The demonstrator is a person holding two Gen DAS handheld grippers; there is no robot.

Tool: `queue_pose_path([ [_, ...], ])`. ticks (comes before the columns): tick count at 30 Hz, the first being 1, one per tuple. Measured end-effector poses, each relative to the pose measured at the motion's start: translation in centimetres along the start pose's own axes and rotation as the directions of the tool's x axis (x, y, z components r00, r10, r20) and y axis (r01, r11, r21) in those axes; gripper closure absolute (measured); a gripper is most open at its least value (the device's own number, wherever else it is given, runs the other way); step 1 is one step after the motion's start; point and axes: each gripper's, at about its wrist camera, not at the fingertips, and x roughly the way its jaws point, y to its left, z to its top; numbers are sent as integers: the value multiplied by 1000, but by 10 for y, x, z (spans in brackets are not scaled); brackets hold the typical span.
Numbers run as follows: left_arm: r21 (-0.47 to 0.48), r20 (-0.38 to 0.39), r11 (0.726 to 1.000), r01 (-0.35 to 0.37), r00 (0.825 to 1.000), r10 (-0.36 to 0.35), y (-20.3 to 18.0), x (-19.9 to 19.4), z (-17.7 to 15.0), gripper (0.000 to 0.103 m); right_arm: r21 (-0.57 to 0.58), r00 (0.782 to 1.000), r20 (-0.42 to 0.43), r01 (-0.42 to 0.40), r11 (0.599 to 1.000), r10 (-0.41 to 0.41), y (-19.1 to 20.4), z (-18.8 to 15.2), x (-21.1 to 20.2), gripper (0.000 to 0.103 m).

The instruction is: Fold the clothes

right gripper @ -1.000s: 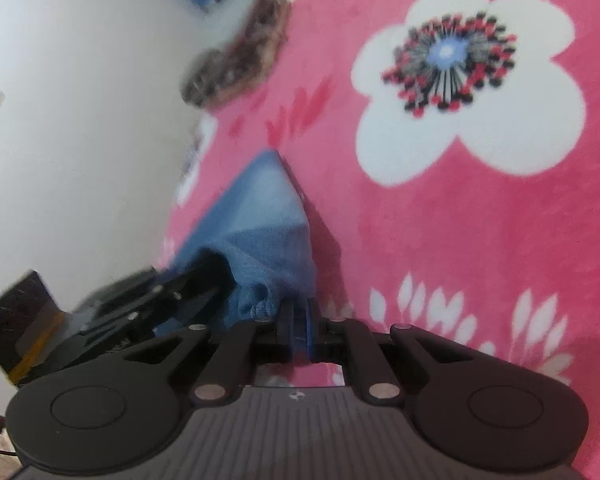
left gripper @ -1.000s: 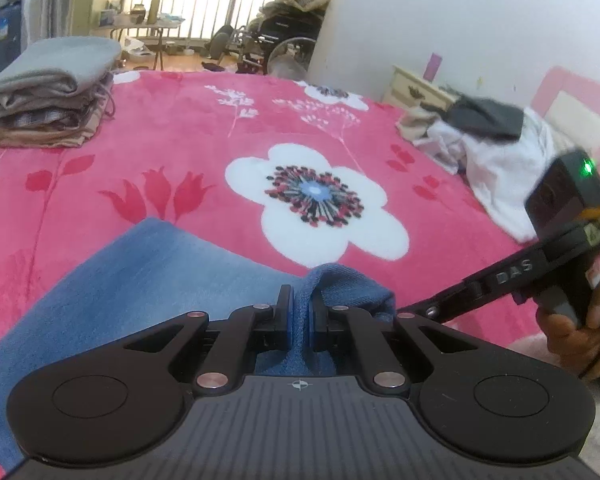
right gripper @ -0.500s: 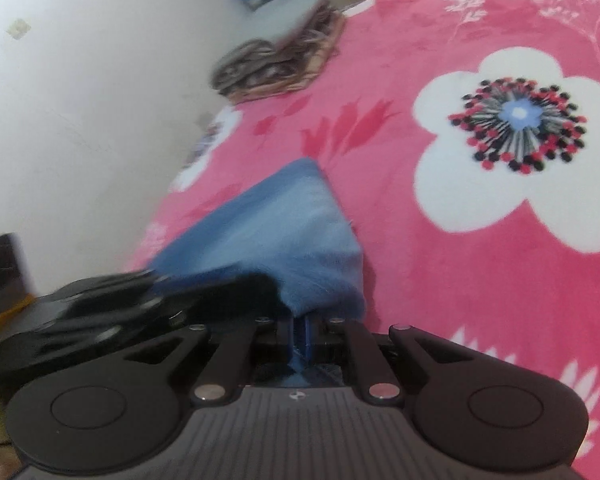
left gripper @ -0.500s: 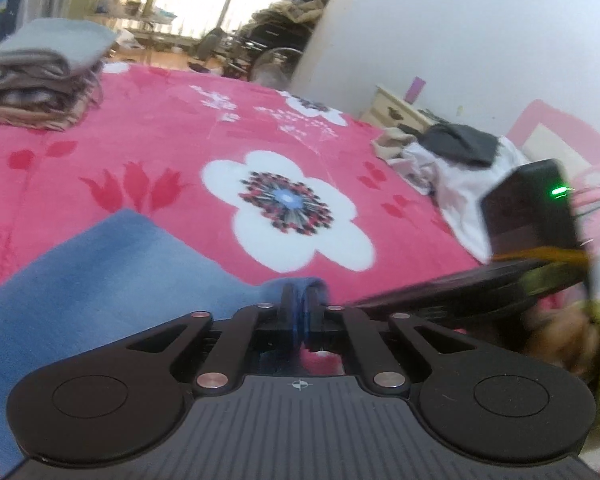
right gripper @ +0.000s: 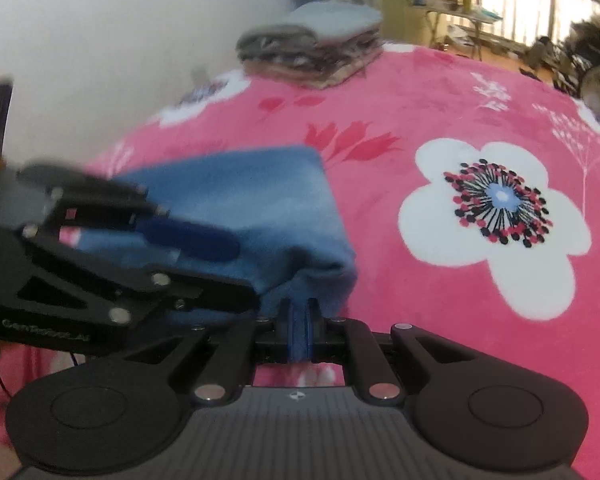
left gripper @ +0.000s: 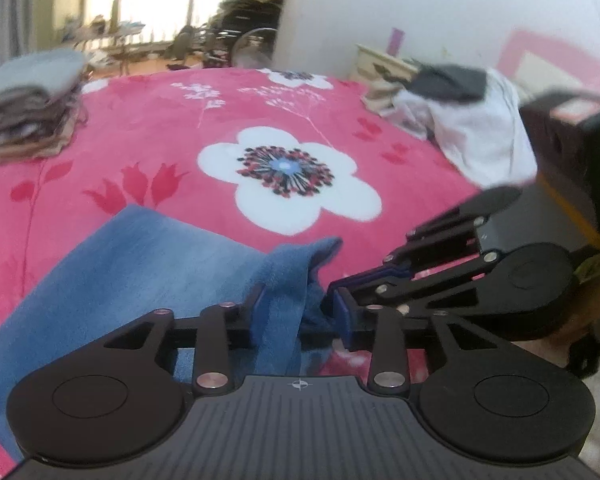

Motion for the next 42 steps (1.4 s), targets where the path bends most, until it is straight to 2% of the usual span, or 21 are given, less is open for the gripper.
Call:
queue_pose_path([
  [2,44,3,998,-40,999,40,-4,3,-2,66,-65,1000,10,24,998,-24,10,-2,-5,94],
  [3,51,3,997,-63,998,63,-4,5,-2,72,-100,999,16,38,994,-37,14,-3,-7,94],
  [4,46,2,995,-84,996,84,-2,7,-2,85,-132,999,23,48,990,-45,18,-3,-8,94],
  [7,-10,14,993,-115,993,115,8,5,2,103,-229,997,28,71,971,-67,31,-5,-4,94],
  [12,-116,58,986,-116,991,123,25,-7,10,103,-374,987,50,161,913,-154,51,-10,1,94],
  [13,-126,58,986,-110,991,118,27,-8,11,103,-391,984,55,176,903,-168,53,-11,0,91],
  [16,-106,21,994,-21,1000,24,25,-8,12,102,-421,975,63,218,881,-211,57,-14,-4,78],
  [17,-81,10,997,-11,1000,12,22,-7,11,98,-428,974,63,223,876,-217,56,-16,-6,74],
  [18,-42,4,999,-21,1000,21,15,-5,9,78,-436,973,61,227,871,-223,55,-17,-6,69],
  [19,-3,-2,1000,-31,1000,31,9,-3,7,57,-445,972,59,230,866,-228,54,-18,-6,68],
  [21,75,-13,996,-49,999,50,-3,1,3,45,-461,970,54,234,856,-236,52,-19,-4,68],
  [24,216,-37,970,-112,992,122,-21,15,-3,47,-491,971,56,228,841,-231,51,-20,-3,68],
  [26,267,-45,951,-159,983,177,-26,25,-4,63,-517,971,60,229,825,-232,51,-20,0,68],
  [27,274,-50,946,-172,980,193,-26,28,-4,76,-523,971,58,229,821,-233,51,-20,2,68],
  [28,255,-54,952,-172,980,192,-23,28,-2,88,-529,970,56,229,817,-235,50,-20,4,69],
  [30,168,-50,973,-156,985,166,-12,24,3,95,-541,970,53,228,810,-238,49,-20,9,71],
  [32,38,-42,991,-126,991,128,5,19,9,98,-549,970,47,225,805,-240,48,-20,13,74],
  [33,-33,-36,993,-110,993,109,13,16,10,99,-552,971,41,219,805,-236,48,-21,14,87],
  [34,-99,-27,991,-89,996,87,21,14,11,99,-560,973,37,210,801,-229,49,-22,15,93],
  [36,-197,-7,980,-42,999,41,32,10,13,99,-579,975,33,196,792,-218,52,-23,16,96],
  [42,-278,41,960,27,999,-16,39,5,13,100,-641,982,55,172,748,-179,66,-28,19,99],
])
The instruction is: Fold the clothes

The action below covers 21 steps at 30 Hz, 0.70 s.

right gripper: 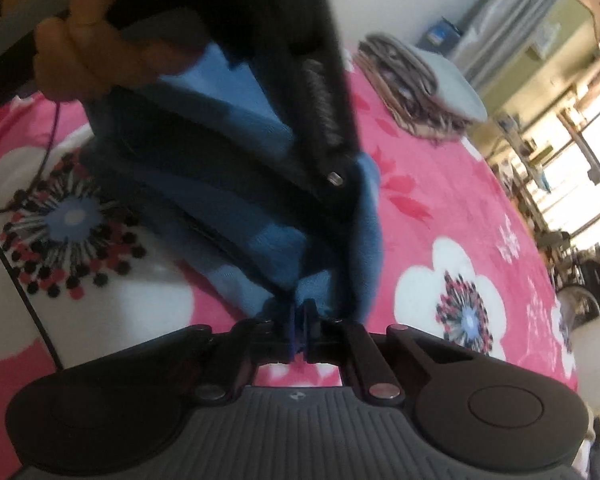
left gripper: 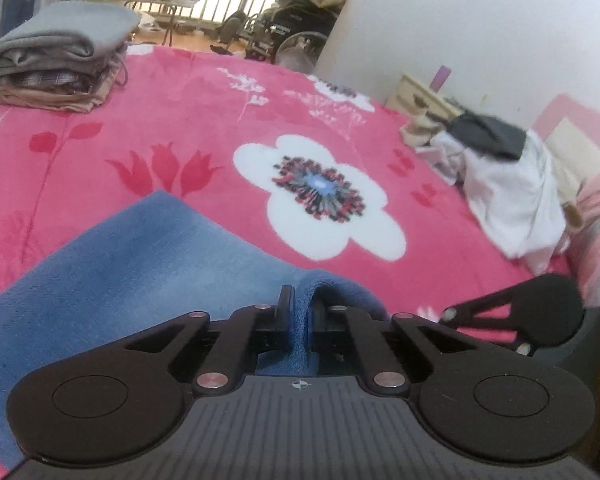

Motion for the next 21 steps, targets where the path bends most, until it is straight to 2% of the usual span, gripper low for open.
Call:
queue_pose_path([
  [5,-9,27,999,33,999,-33,-1,-6,0,100,-26,999,14,-30,999,31,4,11,18,100],
  [9,-33,15,998,52,999,-51,2,-4,-6,100,-25,1000,-8,2,1000,-2,8,15,43,102],
  [13,-51,0,997,63,998,-63,6,-1,-16,100,-52,991,15,130,990,-129,24,16,49,103],
  [17,-117,-14,990,74,997,-76,17,5,-24,100,-205,960,54,280,938,-275,55,15,59,103],
  [20,-157,9,984,86,996,-85,25,3,-24,100,-236,954,91,298,925,-284,60,16,44,97],
  [21,-163,14,983,88,996,-87,26,3,-24,100,-227,956,94,292,929,-277,59,17,36,91],
])
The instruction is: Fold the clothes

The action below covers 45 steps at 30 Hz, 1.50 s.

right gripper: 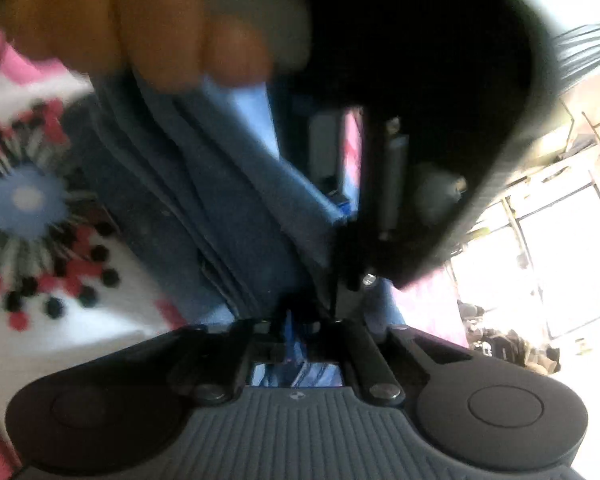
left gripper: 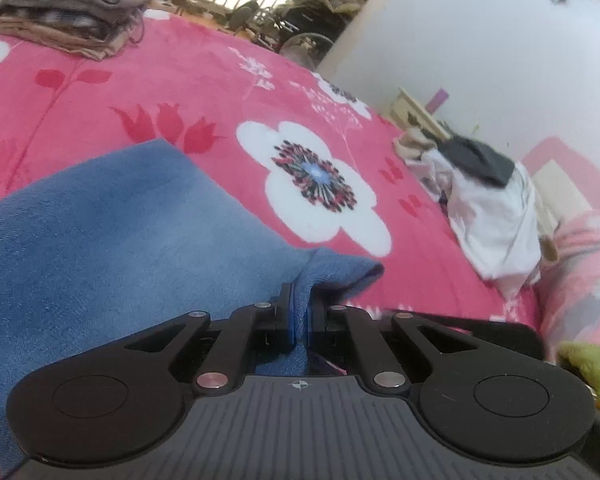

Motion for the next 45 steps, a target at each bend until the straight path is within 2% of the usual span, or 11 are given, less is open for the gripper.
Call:
queue_pose_path([
  [6,-8,14,1000,10,1000,-10,3,-1,0,100,30,997,-30,-64,997,65,-22,0,-37,89],
  [11,7,34,999,34,999,-34,0,-6,0,100,30,986,-111,-122,992,124,-36,-8,-12,94],
  [16,132,10,991,-7,1000,6,-11,-1,-12,100,118,982,-82,-161,980,171,-39,-8,40,102],
  [20,255,13,966,-49,999,48,-18,3,-22,100,172,977,-52,-193,966,204,-54,-18,32,102],
  [23,381,34,920,-96,995,90,-29,6,-32,99,218,973,-40,-215,952,229,-79,-30,14,102],
  [27,577,93,795,-188,982,164,-50,13,-52,99,274,975,-73,-183,944,210,-121,-44,-1,101],
  [30,665,134,708,-237,971,200,-59,17,-65,98,418,970,-56,-191,888,236,-157,-49,-2,101],
  [33,699,149,666,-259,964,218,-63,20,-70,97,555,959,-12,-230,799,284,-155,-47,-11,97],
  [36,714,144,650,-260,963,228,-66,21,-71,92,639,907,-19,-312,703,420,-137,-54,16,97],
  [40,694,73,689,-207,973,219,-67,13,-63,85,785,814,-28,-342,517,580,-119,-76,51,97],
  [45,490,39,867,-91,996,82,-53,-22,-33,84,924,755,100,-312,221,649,-134,-106,62,96],
])
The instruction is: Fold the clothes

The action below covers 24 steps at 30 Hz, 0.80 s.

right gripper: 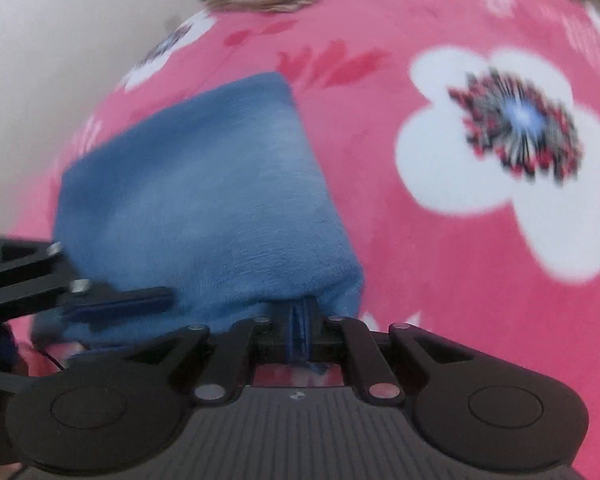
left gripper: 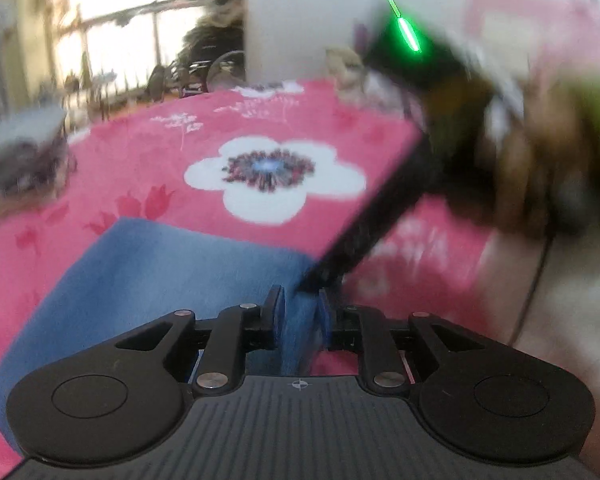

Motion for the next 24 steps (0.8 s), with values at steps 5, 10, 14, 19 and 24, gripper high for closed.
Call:
queue_pose_path([
  [5,18,-99,995,-96,990,98,5,26,-5,84,205,994,9,-111,972,111,-25,2,8,98],
  [10,54,-108,990,-129,985,134,2,25,-13,83,401,976,137,-212,891,170,-69,23,-37,94],
  [14,39,-113,993,-113,987,117,6,22,-13,83,411,979,164,-181,894,122,-76,28,-56,94],
  [19,50,-132,993,-107,985,113,8,23,-14,83,342,988,-12,-143,929,156,-38,9,9,100],
  [24,58,-128,992,-110,985,117,8,21,-17,82,238,993,-38,-98,966,110,-22,12,16,102],
])
